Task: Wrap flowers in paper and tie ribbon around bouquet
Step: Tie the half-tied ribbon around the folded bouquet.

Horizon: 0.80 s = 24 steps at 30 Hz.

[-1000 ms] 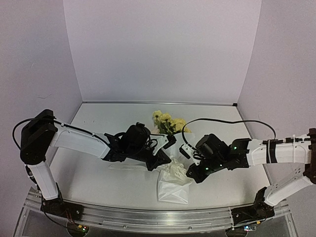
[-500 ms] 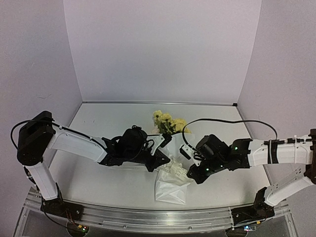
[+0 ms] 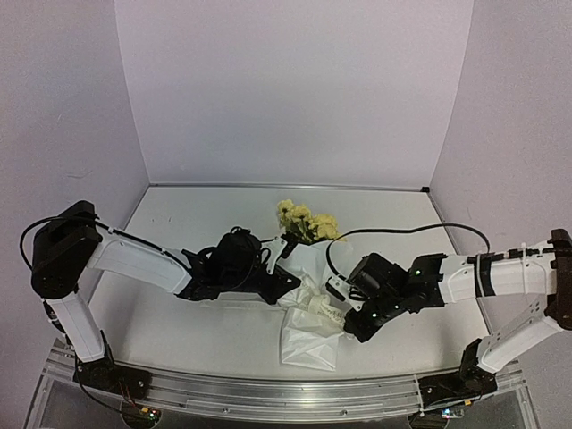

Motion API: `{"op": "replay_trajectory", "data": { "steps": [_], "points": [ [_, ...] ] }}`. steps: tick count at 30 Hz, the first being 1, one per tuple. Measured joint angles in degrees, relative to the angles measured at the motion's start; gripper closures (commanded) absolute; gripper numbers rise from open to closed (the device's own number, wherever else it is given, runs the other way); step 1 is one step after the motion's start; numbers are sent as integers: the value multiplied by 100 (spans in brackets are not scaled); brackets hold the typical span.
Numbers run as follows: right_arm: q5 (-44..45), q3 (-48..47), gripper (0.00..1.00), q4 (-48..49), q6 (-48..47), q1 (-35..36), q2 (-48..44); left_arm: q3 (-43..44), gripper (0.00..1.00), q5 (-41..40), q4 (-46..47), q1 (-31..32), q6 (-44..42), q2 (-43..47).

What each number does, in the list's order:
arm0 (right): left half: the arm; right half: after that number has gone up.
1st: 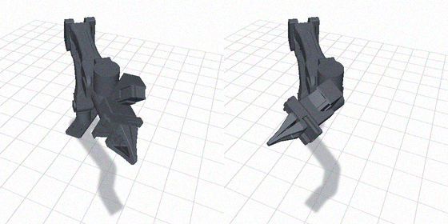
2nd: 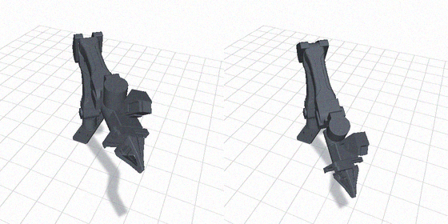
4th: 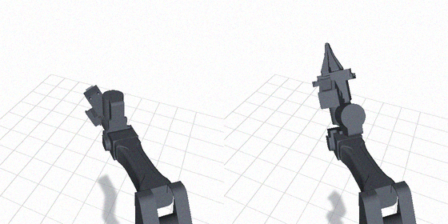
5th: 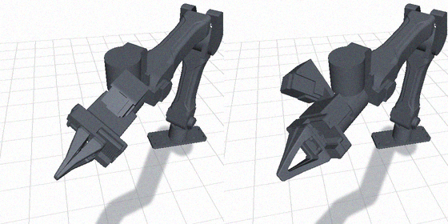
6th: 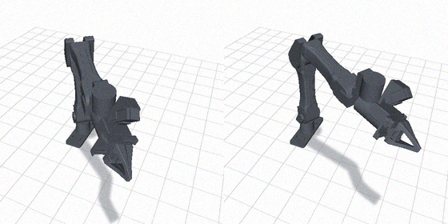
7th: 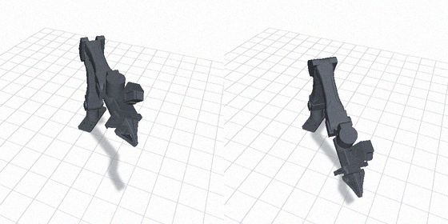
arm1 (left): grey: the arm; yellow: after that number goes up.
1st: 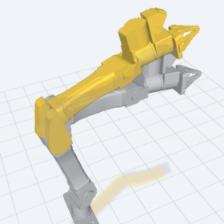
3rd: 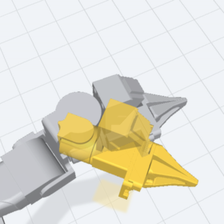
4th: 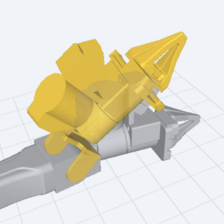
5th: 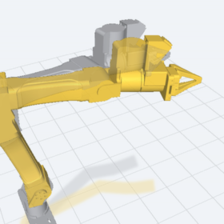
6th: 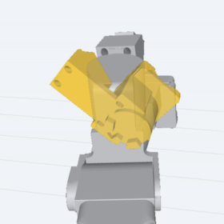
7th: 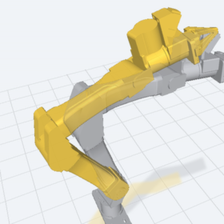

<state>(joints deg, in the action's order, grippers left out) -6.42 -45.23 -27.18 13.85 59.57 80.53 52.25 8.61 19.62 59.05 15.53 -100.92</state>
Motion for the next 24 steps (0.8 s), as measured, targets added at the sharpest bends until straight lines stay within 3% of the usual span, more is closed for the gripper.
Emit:
{"op": "replay_trajectory", "data": {
  "steps": [12,24],
  "points": [
    [828,-230,100,-456,57,0,35,-800,100,-171,-8,2,258,490],
    [1117,-614,100,-595,353,0,772,-1342,100,-573,40,2,560,854]
  ]
}}
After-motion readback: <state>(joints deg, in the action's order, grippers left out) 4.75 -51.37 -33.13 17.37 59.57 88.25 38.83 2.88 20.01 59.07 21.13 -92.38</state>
